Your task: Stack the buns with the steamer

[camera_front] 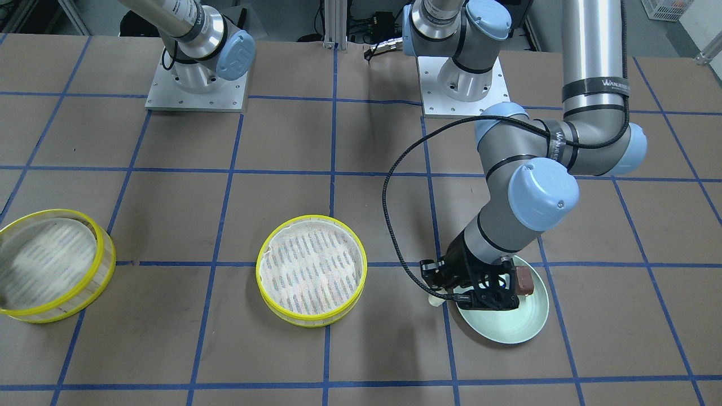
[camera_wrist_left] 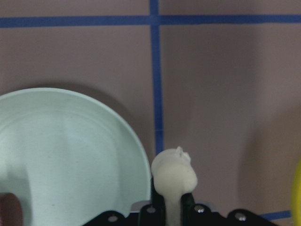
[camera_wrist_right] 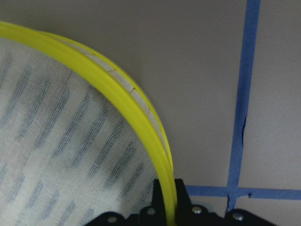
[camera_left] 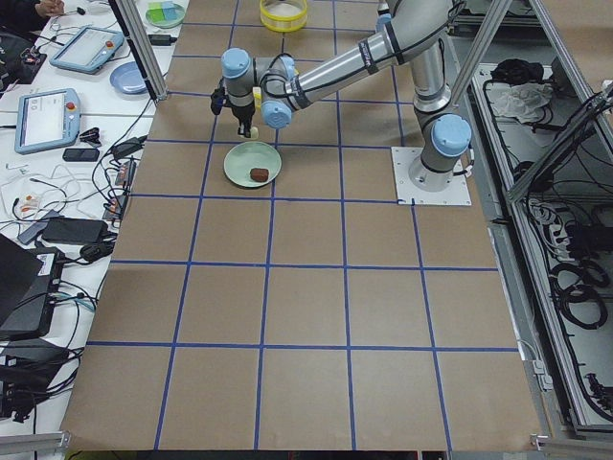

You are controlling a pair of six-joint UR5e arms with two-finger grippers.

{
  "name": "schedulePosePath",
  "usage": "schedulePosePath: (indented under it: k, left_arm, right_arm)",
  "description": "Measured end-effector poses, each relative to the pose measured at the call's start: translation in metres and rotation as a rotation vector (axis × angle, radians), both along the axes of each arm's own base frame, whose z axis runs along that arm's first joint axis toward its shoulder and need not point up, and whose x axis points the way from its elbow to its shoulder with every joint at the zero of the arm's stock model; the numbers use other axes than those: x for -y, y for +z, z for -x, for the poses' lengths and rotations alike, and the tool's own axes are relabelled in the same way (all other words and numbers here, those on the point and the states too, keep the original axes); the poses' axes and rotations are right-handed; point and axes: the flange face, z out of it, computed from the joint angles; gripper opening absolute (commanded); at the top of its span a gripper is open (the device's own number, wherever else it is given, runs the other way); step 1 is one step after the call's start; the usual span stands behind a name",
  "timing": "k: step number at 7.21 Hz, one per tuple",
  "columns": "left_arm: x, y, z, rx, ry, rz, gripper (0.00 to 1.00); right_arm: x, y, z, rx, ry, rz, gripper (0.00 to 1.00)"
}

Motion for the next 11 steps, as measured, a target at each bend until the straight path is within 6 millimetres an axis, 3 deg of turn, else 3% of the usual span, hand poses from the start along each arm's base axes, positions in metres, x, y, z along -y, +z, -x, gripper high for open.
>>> schedulePosePath:
  k: [3,4,5,6,11]
  left_arm:
    - [-0.022,-0.012,0.093,-0.160,0.044,-0.046,0.00]
    - [-0.029,-0.019,0.112,-0.195,0.052,-0.076,0.20]
    - [-0.035,-0.031,0.121,-0.205,0.053,-0.107,0.64]
    - [-0.041,-0.045,0.124,-0.200,0.052,-0.134,1.00]
    - [-0.046,-0.055,0.125,-0.199,0.071,-0.162,1.00]
  right_arm:
    - [-0.001,0.037,-0.002,-0.025,-0.010,0.034,0.00]
    - [-0.002,0.048,-0.007,-0.025,-0.021,0.041,0.00]
    - [-0.003,0.057,-0.014,-0.024,-0.030,0.044,0.00]
    - [-0.002,0.068,-0.025,-0.026,-0.035,0.049,0.00]
    - [0.008,0.110,-0.115,-0.037,-0.053,0.077,0.00]
